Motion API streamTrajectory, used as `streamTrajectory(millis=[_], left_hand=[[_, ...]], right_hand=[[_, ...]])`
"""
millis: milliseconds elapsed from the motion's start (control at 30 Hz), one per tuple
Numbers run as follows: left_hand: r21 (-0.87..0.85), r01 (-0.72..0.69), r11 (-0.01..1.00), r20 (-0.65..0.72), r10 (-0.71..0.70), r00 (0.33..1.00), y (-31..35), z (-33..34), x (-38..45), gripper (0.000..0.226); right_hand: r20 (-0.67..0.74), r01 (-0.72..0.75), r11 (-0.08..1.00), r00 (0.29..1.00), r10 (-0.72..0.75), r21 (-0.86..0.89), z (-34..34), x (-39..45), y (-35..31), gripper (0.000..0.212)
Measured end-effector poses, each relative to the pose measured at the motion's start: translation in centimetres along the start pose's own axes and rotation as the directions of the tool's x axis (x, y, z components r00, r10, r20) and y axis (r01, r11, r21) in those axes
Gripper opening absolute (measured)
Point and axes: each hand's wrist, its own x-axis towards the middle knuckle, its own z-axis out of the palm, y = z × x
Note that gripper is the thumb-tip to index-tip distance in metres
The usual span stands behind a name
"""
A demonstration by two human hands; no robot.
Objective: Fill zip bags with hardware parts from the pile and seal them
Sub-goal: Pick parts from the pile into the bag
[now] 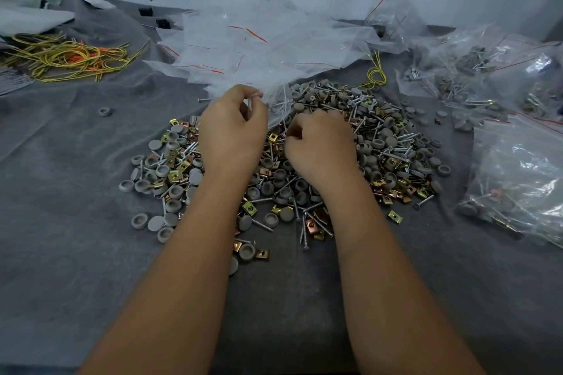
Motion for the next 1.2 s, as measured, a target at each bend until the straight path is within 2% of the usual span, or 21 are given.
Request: streamTrajectory(millis=[67, 200, 367, 733, 800, 900, 1000, 1033, 1133, 1200], left_hand=[[0.023, 0.030, 0.999, 0.031, -0.031, 0.999, -0.1, 0.1, 0.1, 0.024], [0.053, 0.066, 0.996, 0.085, -0.071, 0.994, -0.2, 0.1, 0.1, 0.015], [0.062, 0.082, 0.995, 0.123, -0.089, 0.988, -0.3, 0.2, 0.2, 0.012], [0.070, 0.075, 0.995, 0.138, -0.084, 0.987, -0.3, 0.1, 0.1, 0.012], [0.067, 0.078, 0.995, 0.139, -0.087, 0.986, -0.2, 0.1, 0.1, 0.012], [0.051, 0.090, 0.995, 0.130, -0.096, 0.987, -0.2, 0.1, 0.1, 0.013], [0.046, 0.087, 0.995, 0.130, -0.092, 0.987, -0.3, 0.1, 0.1, 0.013], [0.045, 0.077, 0.996, 0.136, -0.082, 0.987, -0.3, 0.1, 0.1, 0.014], [0.015, 0.041, 0.999, 0.157, -0.043, 0.987, -0.3, 0.2, 0.0, 0.016], [-0.031, 0.025, 0.999, 0.176, -0.019, 0.984, -0.2, 0.2, 0.0, 0.016]], right_hand=[[0.034, 0.026, 0.995, 0.999, -0.022, -0.100, 0.1, 0.0, -0.1, 0.027], [0.021, 0.018, 0.995, 1.000, -0.016, -0.096, 0.1, 0.0, -0.2, 0.028], [-0.037, -0.008, 0.983, 0.999, 0.001, -0.186, 0.2, -0.2, -0.2, 0.027], [-0.087, -0.003, 0.988, 0.996, -0.010, -0.152, 0.5, 0.1, -0.2, 0.021], [-0.172, -0.014, 0.997, 0.985, 0.000, -0.081, 0.2, 0.2, -0.2, 0.017], [-0.315, -0.022, 0.985, 0.946, 0.076, 0.172, -0.4, 0.1, -0.4, 0.009], [-0.385, 0.059, 0.866, 0.909, 0.158, 0.496, -0.7, 0.0, -0.7, 0.008], [-0.406, 0.115, 0.825, 0.902, 0.147, 0.554, -0.7, 0.0, -0.9, 0.009], [-0.466, 0.232, 0.835, 0.884, 0.033, 0.499, -0.2, 0.0, -1.2, 0.008], [-0.448, 0.218, 0.864, 0.894, 0.010, 0.454, 0.3, 0.2, -0.9, 0.008]])
